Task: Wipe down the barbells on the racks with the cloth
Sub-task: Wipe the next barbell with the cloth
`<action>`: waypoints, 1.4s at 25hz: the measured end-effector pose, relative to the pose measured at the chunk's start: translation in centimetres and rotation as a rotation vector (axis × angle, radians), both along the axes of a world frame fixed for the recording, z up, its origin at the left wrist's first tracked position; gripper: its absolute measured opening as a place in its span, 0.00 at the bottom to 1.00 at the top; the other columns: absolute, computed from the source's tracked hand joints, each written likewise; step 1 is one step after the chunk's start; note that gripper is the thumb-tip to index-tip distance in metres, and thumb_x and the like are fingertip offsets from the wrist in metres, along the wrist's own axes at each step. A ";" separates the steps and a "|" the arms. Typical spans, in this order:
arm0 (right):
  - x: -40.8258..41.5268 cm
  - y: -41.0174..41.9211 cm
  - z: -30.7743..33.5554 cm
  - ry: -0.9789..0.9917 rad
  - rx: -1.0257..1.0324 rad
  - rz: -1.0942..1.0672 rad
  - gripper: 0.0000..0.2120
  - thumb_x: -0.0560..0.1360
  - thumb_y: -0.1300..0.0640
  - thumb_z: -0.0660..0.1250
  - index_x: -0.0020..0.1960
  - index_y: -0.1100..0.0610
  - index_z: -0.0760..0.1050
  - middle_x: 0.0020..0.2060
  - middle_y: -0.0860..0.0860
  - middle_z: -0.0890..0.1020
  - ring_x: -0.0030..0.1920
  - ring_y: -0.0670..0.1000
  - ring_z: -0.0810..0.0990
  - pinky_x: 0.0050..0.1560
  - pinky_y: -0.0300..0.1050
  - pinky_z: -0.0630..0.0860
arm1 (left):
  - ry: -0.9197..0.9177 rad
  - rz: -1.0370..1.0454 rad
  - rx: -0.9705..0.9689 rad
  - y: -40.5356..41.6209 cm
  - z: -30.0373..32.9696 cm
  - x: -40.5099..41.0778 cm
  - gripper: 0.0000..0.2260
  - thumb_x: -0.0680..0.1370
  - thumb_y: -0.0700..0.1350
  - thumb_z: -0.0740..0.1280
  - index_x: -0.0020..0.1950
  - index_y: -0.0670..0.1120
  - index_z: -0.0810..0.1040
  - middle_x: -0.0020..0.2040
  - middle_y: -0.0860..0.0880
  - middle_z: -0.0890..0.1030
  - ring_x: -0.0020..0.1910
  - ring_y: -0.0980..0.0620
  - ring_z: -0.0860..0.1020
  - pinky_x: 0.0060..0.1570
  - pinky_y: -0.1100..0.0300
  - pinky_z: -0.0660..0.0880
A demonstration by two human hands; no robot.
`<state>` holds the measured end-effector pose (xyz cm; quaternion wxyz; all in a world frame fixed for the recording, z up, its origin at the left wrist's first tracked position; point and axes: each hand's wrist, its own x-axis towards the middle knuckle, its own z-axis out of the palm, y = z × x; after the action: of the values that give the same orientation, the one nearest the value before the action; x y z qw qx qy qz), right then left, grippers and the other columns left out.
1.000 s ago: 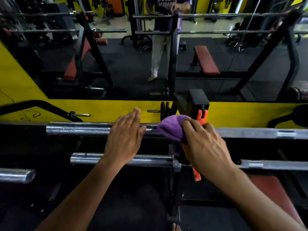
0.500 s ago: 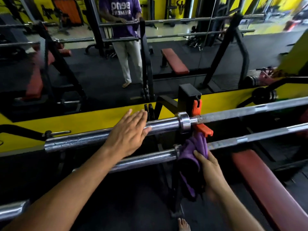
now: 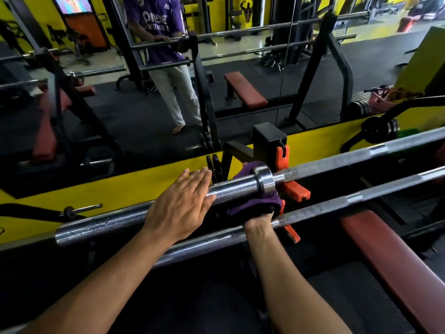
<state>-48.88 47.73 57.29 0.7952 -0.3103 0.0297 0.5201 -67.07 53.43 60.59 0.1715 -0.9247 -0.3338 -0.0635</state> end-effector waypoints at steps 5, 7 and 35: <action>1.3 -2.5 -1.2 -0.214 -0.030 0.153 0.15 0.80 0.59 0.54 0.38 0.58 0.74 0.30 0.54 0.76 0.28 0.52 0.77 0.32 0.40 0.74 | 0.010 0.006 0.021 0.0 0.0 0.1 0.30 0.87 0.57 0.43 0.80 0.38 0.60 0.77 0.40 0.67 0.76 0.45 0.68 0.78 0.50 0.57; 2.4 -4.5 -1.1 -0.294 -0.052 0.197 0.14 0.83 0.58 0.59 0.41 0.54 0.77 0.34 0.51 0.77 0.33 0.49 0.78 0.35 0.39 0.76 | 0.001 0.004 0.027 0.1 -0.1 0.1 0.30 0.86 0.57 0.44 0.80 0.38 0.60 0.77 0.39 0.67 0.76 0.45 0.69 0.78 0.50 0.58; 7.0 -9.0 9.0 -3.062 -0.788 0.707 0.17 0.81 0.51 0.58 0.69 0.40 0.70 0.68 0.54 0.64 0.58 0.57 0.73 0.46 0.49 0.70 | -0.081 -0.004 -0.060 -0.3 0.3 -0.2 0.31 0.85 0.58 0.42 0.80 0.41 0.60 0.78 0.43 0.67 0.76 0.48 0.68 0.78 0.52 0.58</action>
<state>-41.85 38.72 66.33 0.1997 0.6754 0.6933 0.1524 -67.24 53.14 60.87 0.1299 -0.9268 -0.3404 -0.0910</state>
